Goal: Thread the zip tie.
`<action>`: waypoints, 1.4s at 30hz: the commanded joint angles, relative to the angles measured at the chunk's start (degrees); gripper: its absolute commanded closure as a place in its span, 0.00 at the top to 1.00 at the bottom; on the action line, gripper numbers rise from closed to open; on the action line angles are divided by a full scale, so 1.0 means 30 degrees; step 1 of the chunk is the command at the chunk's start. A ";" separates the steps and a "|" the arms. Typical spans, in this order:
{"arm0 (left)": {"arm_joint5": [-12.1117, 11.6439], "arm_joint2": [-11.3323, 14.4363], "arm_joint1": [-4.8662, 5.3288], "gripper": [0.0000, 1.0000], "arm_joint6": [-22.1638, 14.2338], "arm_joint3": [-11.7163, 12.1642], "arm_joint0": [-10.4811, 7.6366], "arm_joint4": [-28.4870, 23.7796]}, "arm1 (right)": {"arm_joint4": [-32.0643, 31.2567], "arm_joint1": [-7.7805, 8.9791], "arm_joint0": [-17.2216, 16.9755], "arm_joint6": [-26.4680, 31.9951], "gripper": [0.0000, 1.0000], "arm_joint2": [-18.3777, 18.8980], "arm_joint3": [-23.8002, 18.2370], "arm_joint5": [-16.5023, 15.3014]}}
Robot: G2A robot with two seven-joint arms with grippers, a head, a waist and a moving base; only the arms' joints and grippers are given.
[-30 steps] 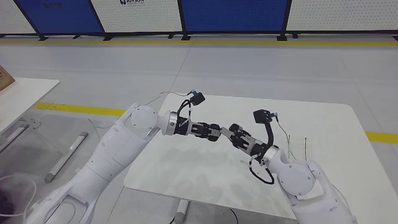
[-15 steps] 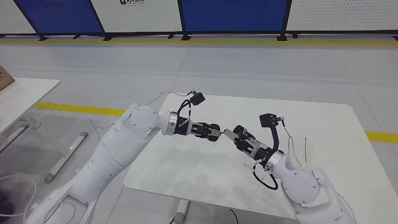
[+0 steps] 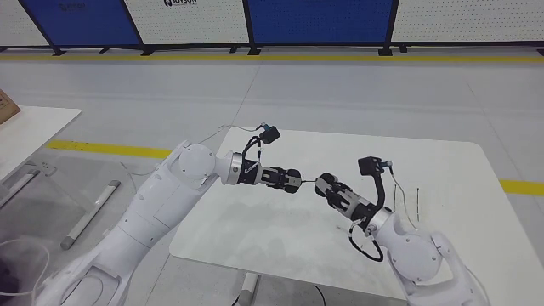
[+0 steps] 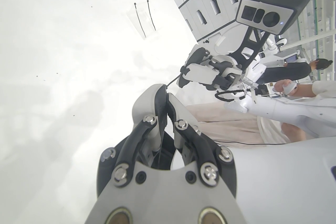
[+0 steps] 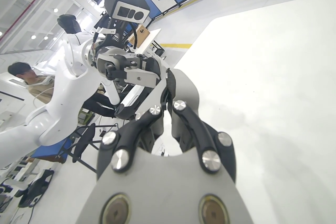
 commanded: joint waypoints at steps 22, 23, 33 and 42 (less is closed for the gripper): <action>0.0000 0.0000 0.0000 0.00 0.0000 0.0000 0.0000 0.0000 | 0.0083 -0.0171 0.1572 0.1050 0.00 -0.0950 0.0878 0.0364; 0.0000 0.0000 0.0000 0.00 0.0000 0.0000 0.0000 0.0000 | 0.0127 -0.0170 0.1579 0.1086 0.00 -0.0954 0.0893 0.0346; 0.0000 0.0000 0.0000 0.00 0.0000 0.0000 0.0000 0.0000 | 0.0608 -0.0228 0.1939 0.1427 0.00 -0.1172 0.1411 0.0411; 0.0000 0.0000 0.0000 0.00 0.0000 0.0000 0.0000 0.0000 | 0.0559 -0.0256 0.2027 0.1151 0.00 -0.1254 0.1521 0.0499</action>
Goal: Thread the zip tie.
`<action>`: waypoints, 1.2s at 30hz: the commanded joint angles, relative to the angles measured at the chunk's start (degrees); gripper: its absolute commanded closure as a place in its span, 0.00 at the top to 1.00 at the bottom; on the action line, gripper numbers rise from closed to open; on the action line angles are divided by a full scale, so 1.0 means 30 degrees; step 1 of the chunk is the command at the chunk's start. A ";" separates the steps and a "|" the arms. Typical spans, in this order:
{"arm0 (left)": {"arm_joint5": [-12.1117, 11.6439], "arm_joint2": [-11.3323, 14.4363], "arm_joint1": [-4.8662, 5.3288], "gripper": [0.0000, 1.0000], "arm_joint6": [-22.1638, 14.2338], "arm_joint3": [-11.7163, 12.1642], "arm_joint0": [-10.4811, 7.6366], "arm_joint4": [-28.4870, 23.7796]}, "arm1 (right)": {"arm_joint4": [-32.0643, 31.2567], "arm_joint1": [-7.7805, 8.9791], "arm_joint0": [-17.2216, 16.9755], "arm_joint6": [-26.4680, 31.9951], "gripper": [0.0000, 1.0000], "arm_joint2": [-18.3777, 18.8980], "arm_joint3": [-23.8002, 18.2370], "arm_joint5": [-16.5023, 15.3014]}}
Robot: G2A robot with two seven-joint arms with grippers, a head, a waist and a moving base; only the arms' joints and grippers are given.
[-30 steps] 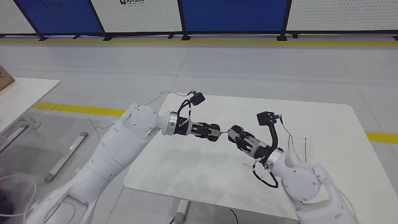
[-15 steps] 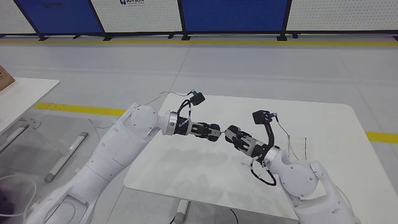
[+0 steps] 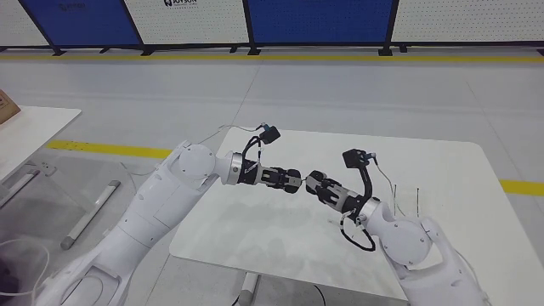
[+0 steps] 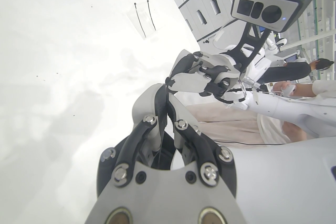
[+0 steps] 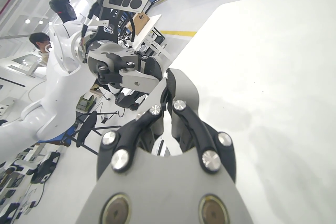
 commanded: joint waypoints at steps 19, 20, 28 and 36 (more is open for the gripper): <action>0.0197 0.0114 0.0019 0.00 0.0784 -0.0395 0.0259 0.0378 | -0.0150 0.0138 -0.0458 0.0007 0.00 0.0348 -0.0240 -0.0124; 0.0217 0.0114 0.0027 0.00 0.0808 -0.0420 0.0271 0.0391 | -0.0159 0.0144 -0.0475 0.0006 0.00 0.0359 -0.0260 -0.0135; 0.0484 0.0140 0.0095 0.04 0.0946 -0.0547 0.0289 0.0659 | -0.0298 0.0197 -0.0624 -0.0057 0.00 0.0489 -0.0405 -0.0109; 0.0667 0.0170 0.0159 0.31 0.0958 -0.0600 0.0252 0.0906 | -0.0402 0.0282 -0.0909 -0.0134 0.00 0.0772 -0.0641 -0.0069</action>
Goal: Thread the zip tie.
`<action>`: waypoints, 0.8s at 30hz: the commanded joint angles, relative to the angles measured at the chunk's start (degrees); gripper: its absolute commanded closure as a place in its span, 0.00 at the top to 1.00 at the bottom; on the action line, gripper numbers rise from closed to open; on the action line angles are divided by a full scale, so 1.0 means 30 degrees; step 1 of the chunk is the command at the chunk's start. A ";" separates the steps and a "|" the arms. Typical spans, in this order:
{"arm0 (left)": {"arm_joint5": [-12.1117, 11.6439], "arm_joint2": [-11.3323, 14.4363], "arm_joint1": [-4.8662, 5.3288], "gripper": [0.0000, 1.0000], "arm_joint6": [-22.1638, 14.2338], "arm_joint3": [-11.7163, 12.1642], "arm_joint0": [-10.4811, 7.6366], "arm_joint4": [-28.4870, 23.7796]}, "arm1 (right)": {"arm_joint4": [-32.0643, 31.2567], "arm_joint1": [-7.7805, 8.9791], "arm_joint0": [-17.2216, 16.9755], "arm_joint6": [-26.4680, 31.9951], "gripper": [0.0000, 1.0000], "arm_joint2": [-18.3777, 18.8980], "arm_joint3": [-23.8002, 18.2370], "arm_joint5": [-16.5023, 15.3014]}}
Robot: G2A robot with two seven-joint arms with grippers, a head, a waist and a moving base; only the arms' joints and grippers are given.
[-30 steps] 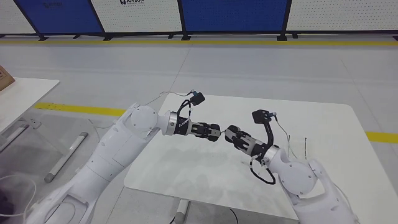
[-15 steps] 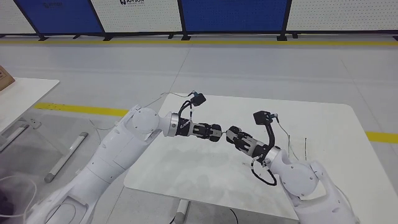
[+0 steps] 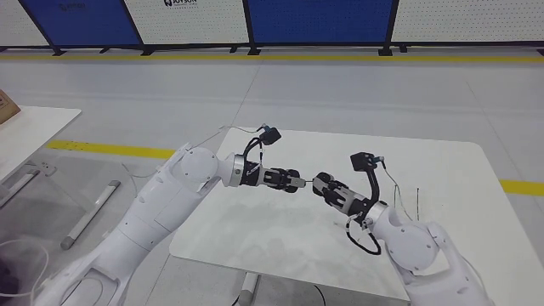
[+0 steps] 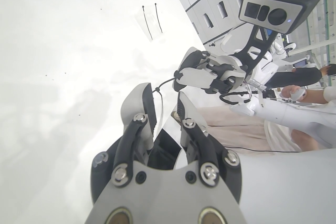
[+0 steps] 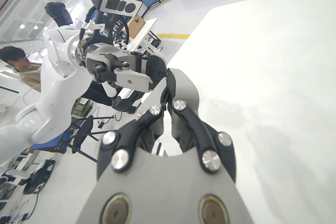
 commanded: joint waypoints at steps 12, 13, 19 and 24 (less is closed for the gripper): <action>-0.0039 -0.0267 0.0176 0.25 -0.0016 0.0056 0.0070 0.0157 | -0.0075 0.0091 -0.0313 -0.0190 0.00 0.0277 -0.0080 0.0034; -0.0043 -0.0288 0.0189 0.25 -0.0024 0.0060 0.0082 0.0158 | -0.0079 0.0095 -0.0325 -0.0204 0.00 0.0288 -0.0076 0.0042; 0.0016 -0.0489 0.0302 0.23 -0.0174 0.0144 0.0156 0.0188 | -0.0098 0.0113 -0.0343 -0.0333 0.00 0.0361 -0.0041 0.0101; 0.0101 -0.0494 0.0359 0.11 -0.0338 0.0101 0.0162 0.0251 | -0.0138 0.0115 -0.0314 -0.0439 0.00 0.0353 -0.0102 0.0108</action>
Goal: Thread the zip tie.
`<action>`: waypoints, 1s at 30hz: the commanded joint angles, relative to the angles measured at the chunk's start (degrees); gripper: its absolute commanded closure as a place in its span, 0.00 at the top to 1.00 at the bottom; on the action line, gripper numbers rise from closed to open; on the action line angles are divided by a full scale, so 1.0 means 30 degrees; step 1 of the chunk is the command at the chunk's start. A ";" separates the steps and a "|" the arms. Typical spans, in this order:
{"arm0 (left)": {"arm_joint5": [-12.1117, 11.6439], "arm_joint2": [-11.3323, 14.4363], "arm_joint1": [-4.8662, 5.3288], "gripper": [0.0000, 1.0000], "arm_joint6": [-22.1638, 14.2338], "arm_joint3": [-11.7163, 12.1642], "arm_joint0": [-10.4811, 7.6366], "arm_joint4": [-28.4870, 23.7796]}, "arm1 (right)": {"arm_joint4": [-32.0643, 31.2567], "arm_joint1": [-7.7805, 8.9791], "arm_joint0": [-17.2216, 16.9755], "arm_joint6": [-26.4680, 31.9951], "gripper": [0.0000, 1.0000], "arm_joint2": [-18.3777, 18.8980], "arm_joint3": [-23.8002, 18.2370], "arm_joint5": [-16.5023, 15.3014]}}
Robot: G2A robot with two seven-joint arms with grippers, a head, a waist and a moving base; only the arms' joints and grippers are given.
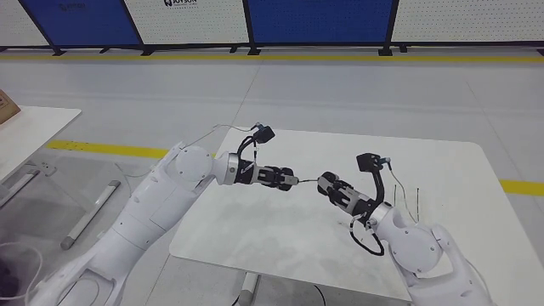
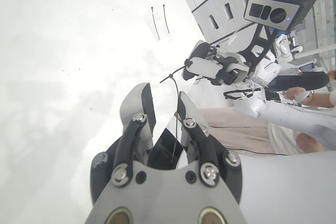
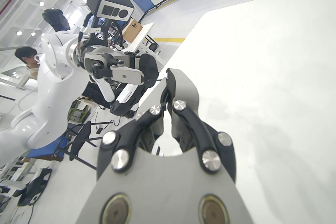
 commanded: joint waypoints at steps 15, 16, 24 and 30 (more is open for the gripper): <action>-0.0184 0.0362 0.0017 0.00 -0.0184 -0.0098 -0.0171 -0.0328 | -0.0005 -0.0013 0.0111 -0.0114 0.00 -0.0136 0.0004 0.0021; -0.0232 0.0387 0.0016 0.00 -0.0168 -0.0112 -0.0171 -0.0361 | -0.0036 -0.0017 0.0176 -0.0028 0.00 -0.0177 0.0029 0.0041; -0.0380 0.0455 0.0044 0.00 -0.0048 -0.0127 -0.0168 -0.0439 | 0.0014 -0.0064 0.0610 0.0601 0.00 -0.0506 0.0306 0.0255; -0.0416 0.0470 0.0078 0.00 0.0021 -0.0219 -0.0149 -0.0477 | 0.0216 -0.0104 0.0908 0.0932 0.00 -0.0682 0.0601 0.0342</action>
